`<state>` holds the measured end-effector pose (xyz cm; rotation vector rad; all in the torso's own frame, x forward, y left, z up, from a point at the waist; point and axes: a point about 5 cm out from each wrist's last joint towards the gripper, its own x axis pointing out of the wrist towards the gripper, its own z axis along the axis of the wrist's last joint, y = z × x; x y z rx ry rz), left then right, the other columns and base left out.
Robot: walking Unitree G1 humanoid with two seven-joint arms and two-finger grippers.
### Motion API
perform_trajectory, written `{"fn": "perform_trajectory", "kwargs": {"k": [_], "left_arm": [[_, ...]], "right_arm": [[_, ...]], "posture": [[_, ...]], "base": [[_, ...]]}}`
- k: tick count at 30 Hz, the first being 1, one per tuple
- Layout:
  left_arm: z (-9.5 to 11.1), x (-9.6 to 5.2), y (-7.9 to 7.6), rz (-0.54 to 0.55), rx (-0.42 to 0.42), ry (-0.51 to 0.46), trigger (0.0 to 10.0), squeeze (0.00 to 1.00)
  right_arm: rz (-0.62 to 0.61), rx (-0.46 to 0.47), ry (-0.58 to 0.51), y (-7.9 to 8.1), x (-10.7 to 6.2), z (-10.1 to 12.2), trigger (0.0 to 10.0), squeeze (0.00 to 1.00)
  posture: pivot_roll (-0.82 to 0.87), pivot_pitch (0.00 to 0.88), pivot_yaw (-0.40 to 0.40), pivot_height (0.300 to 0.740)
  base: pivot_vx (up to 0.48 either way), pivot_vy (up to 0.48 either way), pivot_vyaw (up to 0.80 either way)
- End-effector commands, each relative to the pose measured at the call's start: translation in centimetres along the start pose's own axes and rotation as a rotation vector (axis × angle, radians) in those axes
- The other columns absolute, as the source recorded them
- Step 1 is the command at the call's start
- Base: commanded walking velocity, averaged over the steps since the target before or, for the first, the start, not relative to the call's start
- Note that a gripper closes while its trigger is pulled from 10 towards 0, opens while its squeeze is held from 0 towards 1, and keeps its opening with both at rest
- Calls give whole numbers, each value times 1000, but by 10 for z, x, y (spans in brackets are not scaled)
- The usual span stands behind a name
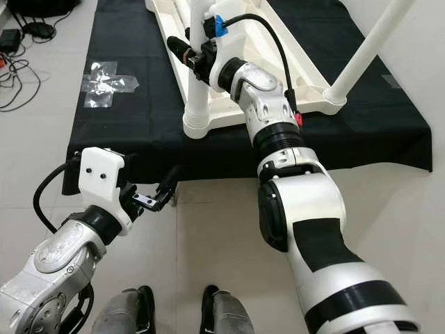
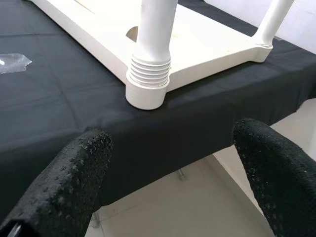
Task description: Building children table
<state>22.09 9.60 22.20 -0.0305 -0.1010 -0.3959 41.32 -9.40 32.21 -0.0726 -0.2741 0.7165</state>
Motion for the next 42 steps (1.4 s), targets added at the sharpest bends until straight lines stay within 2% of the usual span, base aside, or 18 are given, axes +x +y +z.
{"fn": "perform_trajectory", "kwargs": {"k": [1, 12, 15, 16, 19, 24, 27, 34, 38, 42], "left_arm": [[-1, -1, 0, -5, 4, 6, 10000, 0], [-1, -1, 0, -3, 4, 5, 10000, 0], [-1, -1, 1, -3, 5, 6, 10000, 0], [-1, -1, 1, -2, 6, 6, 10000, 0], [-1, -1, 1, -2, 7, 6, 10000, 0], [-1, -1, 2, 1, 9, 5, 10000, 0], [-1, -1, 2, 1, 9, 4, 10000, 0], [0, 0, 3, 0, 12, 2, 10000, 0], [0, 0, 3, 2, 13, 1, 10000, 0], [0, 0, 3, 3, 11, 1, 10000, 0]], "right_arm": [[-61, 20, 99, -10, -13, -26, 10000, 0], [-137, 24, 117, -12, -15, -33, 10000, 0], [-177, 31, 116, -13, -15, -34, 10000, 0], [-259, 49, 109, -20, -19, -34, 10000, 0], [-282, 56, 106, -22, -20, -34, 10000, 0], [-351, 72, 42, -26, -22, -29, 10000, 0], [-364, 61, 31, -23, -22, -30, 10000, 0], [-341, -51, 21, -6, -19, -39, 10000, 0], [-307, -43, 56, 3, -16, -47, 10000, 0], [-368, -34, 110, 5, -16, -55, 10000, 0]], "posture": [[76, 284, -103, 740], [75, 288, -102, 740], [73, 289, -101, 740], [75, 289, -101, 740], [75, 289, -101, 740], [74, 290, -101, 740], [74, 290, -101, 740], [74, 291, -98, 740], [72, 294, -99, 740], [71, 294, -99, 740]], "base": [[0, 0, 0], [0, 0, 0], [0, 0, 0], [0, 0, 0], [0, 0, 0], [0, 0, 0], [0, 0, 0], [0, 0, 0], [0, 0, 0], [0, 0, 0]]}}
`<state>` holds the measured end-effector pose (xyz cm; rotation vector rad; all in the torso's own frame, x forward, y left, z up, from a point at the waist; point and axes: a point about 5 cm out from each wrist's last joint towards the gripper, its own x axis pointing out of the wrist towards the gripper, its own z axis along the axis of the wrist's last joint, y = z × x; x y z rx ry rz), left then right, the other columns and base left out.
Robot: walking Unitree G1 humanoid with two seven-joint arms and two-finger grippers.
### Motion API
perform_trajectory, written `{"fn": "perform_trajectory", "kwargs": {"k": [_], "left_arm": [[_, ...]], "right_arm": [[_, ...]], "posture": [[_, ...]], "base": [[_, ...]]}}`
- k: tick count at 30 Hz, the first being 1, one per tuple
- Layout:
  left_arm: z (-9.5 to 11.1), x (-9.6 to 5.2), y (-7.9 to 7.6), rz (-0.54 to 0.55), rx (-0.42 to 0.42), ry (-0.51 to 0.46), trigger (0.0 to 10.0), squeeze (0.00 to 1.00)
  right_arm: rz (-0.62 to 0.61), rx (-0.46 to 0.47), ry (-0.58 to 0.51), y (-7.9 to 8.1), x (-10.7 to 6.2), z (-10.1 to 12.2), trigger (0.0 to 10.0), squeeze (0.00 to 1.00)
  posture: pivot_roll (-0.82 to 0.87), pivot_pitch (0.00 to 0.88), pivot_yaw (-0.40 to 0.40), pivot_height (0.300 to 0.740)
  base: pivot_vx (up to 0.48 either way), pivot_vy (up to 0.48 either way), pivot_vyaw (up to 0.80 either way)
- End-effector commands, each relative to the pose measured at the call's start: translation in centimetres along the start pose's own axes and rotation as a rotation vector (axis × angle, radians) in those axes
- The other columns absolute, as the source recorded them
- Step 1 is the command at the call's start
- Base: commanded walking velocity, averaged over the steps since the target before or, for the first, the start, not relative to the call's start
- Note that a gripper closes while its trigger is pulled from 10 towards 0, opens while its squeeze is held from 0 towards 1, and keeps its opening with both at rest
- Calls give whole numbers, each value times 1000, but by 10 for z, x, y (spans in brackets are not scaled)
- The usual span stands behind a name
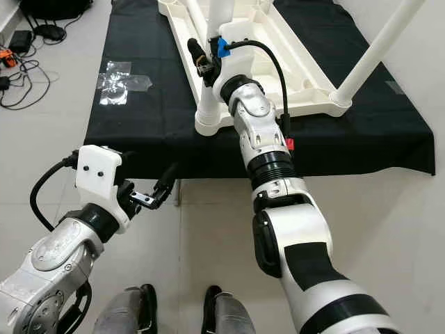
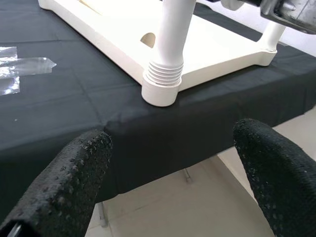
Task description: Building children table
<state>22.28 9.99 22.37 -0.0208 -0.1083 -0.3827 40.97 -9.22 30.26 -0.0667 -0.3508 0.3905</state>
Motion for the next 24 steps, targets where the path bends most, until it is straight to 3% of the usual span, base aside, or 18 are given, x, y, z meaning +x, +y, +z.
{"fn": "perform_trajectory", "kwargs": {"k": [1, 3, 10, 12, 22, 24], "left_arm": [[-2, -1, -1, -10, -2, 6, 10000, 0], [-2, -1, -2, -9, -3, 6, 10000, 0], [-2, -1, -1, -9, -3, 6, 10000, 0], [-2, -1, -2, -7, -2, 6, 10000, 0], [-1, 0, -1, -5, -1, 1, 10000, 0], [0, 0, 0, -2, 4, -4, 10000, 0]], "right_arm": [[-64, 1, 189, -3, -11, -40, 10000, 0], [-117, 27, 215, -4, -10, -41, 10000, 0], [-131, 36, 222, -4, -10, -41, 10000, 0], [-226, 51, 277, -13, -9, -43, 10000, 0], [-375, 81, 317, -21, -13, -49, 10000, 0], [-473, 87, 318, -22, -15, -50, 10000, 0]], "posture": [[71, 294, -99, 740], [72, 294, -100, 740], [72, 294, -100, 740], [71, 291, -106, 740], [72, 288, -104, 740], [72, 288, -104, 740]], "base": [[0, 0, 0], [0, 0, 0], [0, 0, 0], [0, 0, 0], [0, 0, 0], [0, 0, 0]]}}
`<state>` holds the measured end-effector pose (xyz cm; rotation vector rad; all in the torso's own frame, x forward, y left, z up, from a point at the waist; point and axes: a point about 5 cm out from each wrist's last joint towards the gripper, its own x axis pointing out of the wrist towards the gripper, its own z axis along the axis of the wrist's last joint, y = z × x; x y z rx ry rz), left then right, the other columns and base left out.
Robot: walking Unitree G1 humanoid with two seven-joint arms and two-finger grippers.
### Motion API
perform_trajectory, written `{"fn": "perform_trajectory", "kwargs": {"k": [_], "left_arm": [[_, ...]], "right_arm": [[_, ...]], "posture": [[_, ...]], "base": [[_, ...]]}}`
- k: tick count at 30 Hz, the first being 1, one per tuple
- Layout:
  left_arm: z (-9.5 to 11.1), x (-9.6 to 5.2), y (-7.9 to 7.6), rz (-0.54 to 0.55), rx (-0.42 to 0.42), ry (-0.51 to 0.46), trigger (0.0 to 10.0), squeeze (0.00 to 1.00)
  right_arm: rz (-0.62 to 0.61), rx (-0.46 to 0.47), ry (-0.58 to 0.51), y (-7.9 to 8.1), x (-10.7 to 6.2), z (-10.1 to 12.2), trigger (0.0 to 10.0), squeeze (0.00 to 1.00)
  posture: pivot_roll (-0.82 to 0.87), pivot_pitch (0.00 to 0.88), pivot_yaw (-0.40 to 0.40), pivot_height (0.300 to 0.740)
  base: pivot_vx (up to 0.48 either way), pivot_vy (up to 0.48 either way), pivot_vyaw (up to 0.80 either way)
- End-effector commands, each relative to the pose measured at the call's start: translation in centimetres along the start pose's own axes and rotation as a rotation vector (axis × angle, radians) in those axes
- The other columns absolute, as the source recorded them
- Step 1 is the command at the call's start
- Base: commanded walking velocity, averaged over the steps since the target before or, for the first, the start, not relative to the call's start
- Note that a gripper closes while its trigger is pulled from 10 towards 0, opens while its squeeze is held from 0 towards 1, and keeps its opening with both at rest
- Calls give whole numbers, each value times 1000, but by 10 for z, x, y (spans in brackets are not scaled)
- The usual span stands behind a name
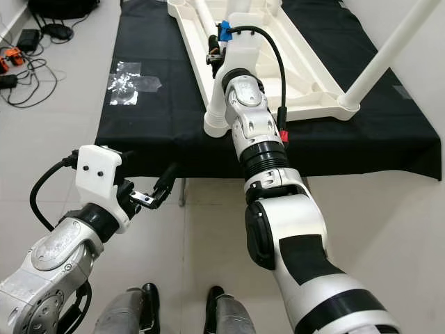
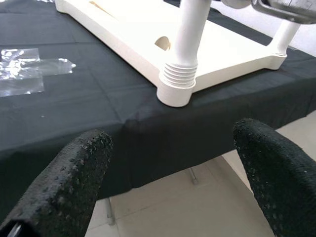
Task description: Building children table
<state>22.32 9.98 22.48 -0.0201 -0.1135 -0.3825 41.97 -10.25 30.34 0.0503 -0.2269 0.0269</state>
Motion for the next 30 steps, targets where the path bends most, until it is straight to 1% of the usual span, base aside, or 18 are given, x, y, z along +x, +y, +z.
{"fn": "perform_trajectory", "kwargs": {"k": [1, 2, 4, 5, 9, 12, 13, 14, 16, 18, 20, 22, 24, 25, 26, 27, 29, 30], "left_arm": [[0, 0, 0, -1, 4, 0, 10000, 0], [0, 0, 1, 2, 6, -1, 10000, 0], [0, 0, 1, 2, 6, -1, 10000, 0], [0, 0, 2, 4, 9, -1, 10000, 0], [0, 0, 2, 4, 11, -1, 10000, 0], [0, 0, 3, 7, 13, -4, 10000, 0], [0, 0, 3, 7, 13, -4, 10000, 0], [0, 0, 3, 6, 15, -5, 10000, 0], [0, 0, 3, 6, 15, -5, 10000, 0], [0, 1, 3, 7, 16, -5, 10000, 0], [0, 1, 3, 7, 15, -5, 10000, 0], [0, 1, 1, 3, 11, -2, 10000, 0], [0, 1, 1, 3, 11, -2, 10000, 0], [-1, 1, 0, -6, 6, 5, 10000, 0], [-1, 1, 0, -6, 6, 5, 10000, 0], [-4, 1, -5, -42, -6, 27, 10000, 0], [-4, 1, -5, -42, -6, 27, 10000, 0], [-7, 0, -9, -77, -15, 46, 10000, 0]], "right_arm": [[-142, -14, 195, -19, -10, -48, 10000, 0], [-179, -17, 190, -20, -10, -48, 10000, 0], [-179, -17, 190, -20, -10, -48, 10000, 0], [-237, -45, 177, -21, -11, -48, 10000, 0], [-264, -58, 170, -21, -12, -48, 10000, 0], [-361, -78, 167, -17, -15, -49, 10000, 0], [-361, -78, 167, -17, -15, -49, 10000, 0], [-424, -82, 184, -14, -17, -51, 10000, 0], [-424, -82, 184, -14, -17, -51, 10000, 0], [-443, -74, 191, -13, -17, -51, 10000, 0], [-502, -63, 203, -13, -19, -52, 10000, 0], [-606, -26, 223, -13, -21, -53, 10000, 0], [-606, -26, 223, -13, -21, -53, 10000, 0], [-654, -7, 224, -14, -22, -52, 10000, 0], [-654, -7, 224, -14, -22, -52, 10000, 0], [-728, 18, 232, -15, -24, -52, 10000, 0], [-728, 18, 232, -15, -24, -52, 10000, 0], [-790, 33, 244, -16, -26, -52, 10000, 0]], "posture": [[72, 288, -104, 740], [72, 288, -104, 740], [72, 288, -104, 740], [72, 288, -104, 740], [76, 280, -107, 740], [76, 279, -106, 740], [76, 279, -106, 740], [76, 279, -106, 740], [76, 279, -106, 740], [77, 279, -107, 740], [77, 279, -107, 740], [80, 285, -107, 740], [80, 285, -107, 740], [80, 285, -107, 740], [80, 285, -107, 740], [76, 285, -103, 740], [76, 285, -103, 740], [76, 285, -103, 740]], "base": [[0, 0, 0], [0, 0, 0], [0, 0, 0], [0, 0, 0], [0, 0, 0], [0, 0, 0], [0, 0, 0], [0, 0, 0], [0, 0, 0], [0, 0, 0], [0, 0, 0], [0, 0, 0], [0, 0, 0], [0, 0, 0], [0, 0, 0], [0, 0, 0], [0, 0, 0], [0, 0, 0]]}}
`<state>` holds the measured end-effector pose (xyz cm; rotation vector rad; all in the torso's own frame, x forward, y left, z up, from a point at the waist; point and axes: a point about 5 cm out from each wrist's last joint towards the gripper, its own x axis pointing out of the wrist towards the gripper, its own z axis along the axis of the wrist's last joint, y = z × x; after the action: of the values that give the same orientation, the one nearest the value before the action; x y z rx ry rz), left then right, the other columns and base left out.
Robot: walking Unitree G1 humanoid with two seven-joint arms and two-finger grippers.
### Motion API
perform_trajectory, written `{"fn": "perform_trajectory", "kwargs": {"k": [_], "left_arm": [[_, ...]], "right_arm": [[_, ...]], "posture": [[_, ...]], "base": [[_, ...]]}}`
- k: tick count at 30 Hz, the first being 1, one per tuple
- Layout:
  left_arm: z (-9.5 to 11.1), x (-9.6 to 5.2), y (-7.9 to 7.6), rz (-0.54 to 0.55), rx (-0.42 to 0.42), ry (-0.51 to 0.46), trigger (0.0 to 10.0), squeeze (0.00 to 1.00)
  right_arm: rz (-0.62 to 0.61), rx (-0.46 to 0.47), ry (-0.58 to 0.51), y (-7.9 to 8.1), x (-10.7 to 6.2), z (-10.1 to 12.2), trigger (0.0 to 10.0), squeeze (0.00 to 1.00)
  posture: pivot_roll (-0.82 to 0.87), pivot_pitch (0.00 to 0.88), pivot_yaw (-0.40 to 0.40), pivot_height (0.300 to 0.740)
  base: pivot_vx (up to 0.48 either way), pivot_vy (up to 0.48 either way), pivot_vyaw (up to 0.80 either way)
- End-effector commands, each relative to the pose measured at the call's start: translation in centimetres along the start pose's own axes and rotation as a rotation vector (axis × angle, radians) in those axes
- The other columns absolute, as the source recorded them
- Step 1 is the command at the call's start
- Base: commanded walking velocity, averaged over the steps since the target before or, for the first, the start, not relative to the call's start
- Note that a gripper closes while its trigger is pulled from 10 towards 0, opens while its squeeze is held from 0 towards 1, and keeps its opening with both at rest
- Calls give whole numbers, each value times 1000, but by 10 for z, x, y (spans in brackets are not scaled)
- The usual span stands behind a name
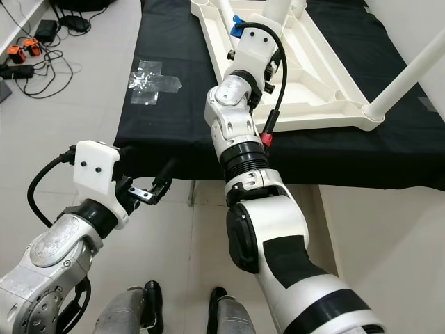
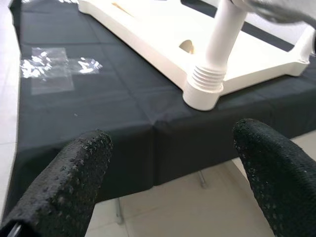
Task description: Building children table
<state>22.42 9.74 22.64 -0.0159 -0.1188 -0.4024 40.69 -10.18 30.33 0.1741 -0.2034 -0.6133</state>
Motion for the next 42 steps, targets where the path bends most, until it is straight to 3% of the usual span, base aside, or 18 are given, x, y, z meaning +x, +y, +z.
{"fn": "perform_trajectory", "kwargs": {"k": [1, 6, 20, 32, 33, 34, 35, 36, 40, 41, 42], "left_arm": [[-8, -2, -8, -57, -20, 50, 10000, 0], [-13, -5, -15, -118, -22, 77, 10000, 0], [-13, -4, -15, -112, -19, 71, 10000, 0], [-11, -4, -14, -109, -17, 62, 10000, 0], [-11, -4, -14, -108, -18, 61, 10000, 0], [-11, -4, -14, -108, -18, 61, 10000, 0], [-11, -4, -14, -107, -18, 61, 10000, 0], [-11, -4, -14, -106, -18, 60, 10000, 0], [-11, -4, -14, -103, -16, 59, 10000, 0], [-10, -4, -14, -101, -16, 59, 10000, 0], [-10, -4, -14, -101, -16, 59, 10000, 0]], "right_arm": [[-150, -93, 218, -25, 1, -53, 10000, 0], [-260, -63, 224, -27, -1, -49, 10000, 0], [-353, -45, 245, -17, -14, -47, 10000, 0], [-329, -25, 227, -11, -16, -42, 10000, 0], [-329, -23, 223, -11, -15, -42, 10000, 294], [-329, -23, 223, -11, -15, -42, 10000, 294], [-326, -17, 222, -10, -15, -41, 10000, 949], [-325, -13, 223, -10, -15, -41, 10000, 1000], [-314, -3, 215, -9, -15, -40, 10000, 1000], [-312, -1, 213, -8, -15, -39, 10000, 0], [-312, -1, 213, -8, -15, -39, 10000, 0]], "posture": [[76, 285, -103, 740], [78, 288, -103, 740], [78, 295, -98, 740], [80, 295, -98, 740], [80, 295, -98, 740], [80, 295, -98, 740], [80, 295, -98, 740], [80, 295, -98, 740], [80, 295, -98, 740], [80, 295, -98, 740], [80, 295, -98, 740]], "base": [[0, 0, 0], [0, 0, 0], [0, 0, 0], [0, 0, 0], [0, 0, 0], [0, 0, 0], [0, 0, 0], [0, 0, 0], [0, 0, 0], [0, 0, 0], [0, 0, 0]]}}
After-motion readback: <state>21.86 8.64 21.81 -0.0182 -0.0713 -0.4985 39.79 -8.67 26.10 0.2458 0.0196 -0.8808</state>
